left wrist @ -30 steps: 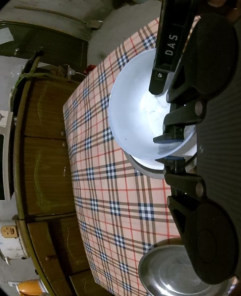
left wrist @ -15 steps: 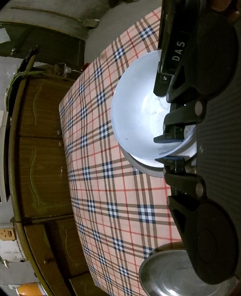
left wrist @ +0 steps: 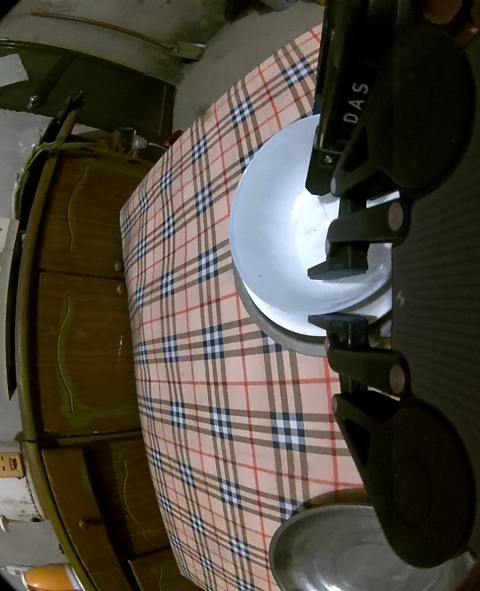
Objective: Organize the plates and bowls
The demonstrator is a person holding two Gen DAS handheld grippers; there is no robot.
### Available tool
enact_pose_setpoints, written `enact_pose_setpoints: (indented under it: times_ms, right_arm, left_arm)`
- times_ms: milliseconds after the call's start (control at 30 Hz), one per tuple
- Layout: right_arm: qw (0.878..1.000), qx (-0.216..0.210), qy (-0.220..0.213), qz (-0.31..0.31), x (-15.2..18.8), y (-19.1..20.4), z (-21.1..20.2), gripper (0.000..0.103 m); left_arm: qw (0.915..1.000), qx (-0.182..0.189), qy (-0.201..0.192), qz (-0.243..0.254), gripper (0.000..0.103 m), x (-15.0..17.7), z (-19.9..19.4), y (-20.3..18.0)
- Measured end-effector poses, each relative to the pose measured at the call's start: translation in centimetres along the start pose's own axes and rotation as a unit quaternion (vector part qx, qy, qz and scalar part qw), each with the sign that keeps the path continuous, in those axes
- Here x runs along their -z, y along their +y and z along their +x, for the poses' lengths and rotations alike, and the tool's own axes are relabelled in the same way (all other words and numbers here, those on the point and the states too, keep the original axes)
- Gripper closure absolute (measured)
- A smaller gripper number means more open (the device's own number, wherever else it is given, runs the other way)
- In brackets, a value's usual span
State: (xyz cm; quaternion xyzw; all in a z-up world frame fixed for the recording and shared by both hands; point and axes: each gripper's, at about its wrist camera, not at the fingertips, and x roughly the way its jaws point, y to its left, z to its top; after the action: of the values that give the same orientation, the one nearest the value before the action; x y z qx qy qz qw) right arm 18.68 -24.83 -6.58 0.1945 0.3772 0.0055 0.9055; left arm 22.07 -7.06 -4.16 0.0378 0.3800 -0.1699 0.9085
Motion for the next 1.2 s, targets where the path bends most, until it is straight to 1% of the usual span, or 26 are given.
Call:
enact_pose_setpoints:
  times_ms: [33,67,100,133,200,333,467,500,600,633,667,733,800,833,900,967,1000,1033,1067,1133,1200]
  right_arm:
    - [1.0,0.004,-0.002,-0.005,0.0,0.2,-0.1,0.064]
    - [1.0,0.009,-0.009,-0.014,0.0,0.5,-0.3,0.063]
    - [1.0,0.012,-0.011,-0.022,-0.2,0.7,-0.5,0.057]
    - [1.0,0.01,-0.011,-0.023,-0.4,0.8,-0.6,0.053]
    - [1.0,0.009,-0.019,-0.019,-0.7,0.7,-1.1,0.051]
    - [0.999,0.006,-0.041,-0.009,-1.3,0.0,-2.7,0.051]
    - [0.998,0.021,-0.065,-0.004,-1.2,-1.1,-4.5,0.051]
    - [0.997,0.026,-0.067,0.0,-1.1,-1.5,-4.8,0.051]
    - [0.998,0.031,-0.057,0.023,-0.7,-2.7,-4.9,0.051]
    - [0.998,0.036,-0.053,0.025,-0.5,-2.9,-4.7,0.05]
    - [0.998,0.037,-0.046,0.024,-0.2,-2.9,-4.5,0.05]
    - [0.998,0.03,-0.047,0.02,0.2,-2.7,-4.4,0.049]
    - [0.999,0.02,-0.025,0.008,0.3,-2.0,-3.7,0.049]
    - [1.0,0.016,-0.02,0.0,0.4,-1.6,-3.4,0.049]
    - [1.0,0.012,-0.024,-0.009,1.0,-0.9,-3.5,0.049]
    - [0.999,0.007,-0.033,-0.004,1.2,-0.8,-3.8,0.049]
    - [0.999,0.01,-0.04,-0.001,1.1,-0.9,-4.0,0.049]
    - [0.999,0.018,-0.048,0.003,1.1,-1.1,-4.3,0.049]
    - [0.998,0.022,-0.054,0.008,1.0,-1.4,-4.6,0.049]
    - [0.997,0.027,-0.063,0.02,0.8,-2.1,-5.2,0.049]
    - [0.996,0.046,-0.071,0.024,0.8,-2.6,-5.7,0.049]
  left_arm:
    - [1.0,-0.002,-0.003,0.0,0.076,0.0,-0.1,0.0]
    - [0.9999,-0.011,-0.012,0.004,0.066,-0.1,-0.5,-0.1]
    - [0.9996,-0.017,-0.019,0.006,0.062,-0.2,-0.8,-0.1]
    - [0.9995,-0.018,-0.025,0.005,0.06,-0.3,-1.1,-0.1]
    - [0.9995,-0.013,-0.029,-0.001,0.06,-0.6,-1.5,0.3]
    - [0.9989,-0.027,-0.037,-0.008,0.059,-0.7,-2.6,1.0]
    - [0.9981,-0.041,-0.04,-0.024,0.051,-0.3,-3.6,2.3]
    - [0.9979,-0.04,-0.04,-0.03,0.05,-0.1,-3.8,2.6]
    - [0.9977,-0.04,-0.035,-0.041,0.043,0.5,-4.2,3.2]
    - [0.9976,-0.041,-0.035,-0.043,0.04,0.7,-4.4,3.4]
    - [0.9976,-0.042,-0.034,-0.044,0.037,0.9,-4.4,3.4]
    - [0.9975,-0.044,-0.032,-0.045,0.035,1.1,-4.5,3.6]
    - [0.9975,-0.045,-0.029,-0.045,0.032,1.2,-4.6,3.5]
    - [0.9976,-0.044,-0.029,-0.044,0.029,1.3,-4.6,3.5]
    - [0.9978,-0.042,-0.03,-0.041,0.023,1.4,-4.8,3.4]
    - [0.998,-0.04,-0.031,-0.037,0.019,1.5,-4.8,3.4]
    - [0.9981,-0.04,-0.031,-0.036,0.017,1.7,-4.9,3.4]
    - [0.998,-0.042,-0.031,-0.037,0.012,1.7,-4.9,3.5]
    - [0.9978,-0.045,-0.032,-0.038,0.009,1.8,-4.9,3.5]
    - [0.9977,-0.042,-0.036,-0.039,0.008,1.9,-5.0,3.4]
    - [0.9979,-0.035,-0.037,-0.04,0.008,1.9,-4.9,3.3]
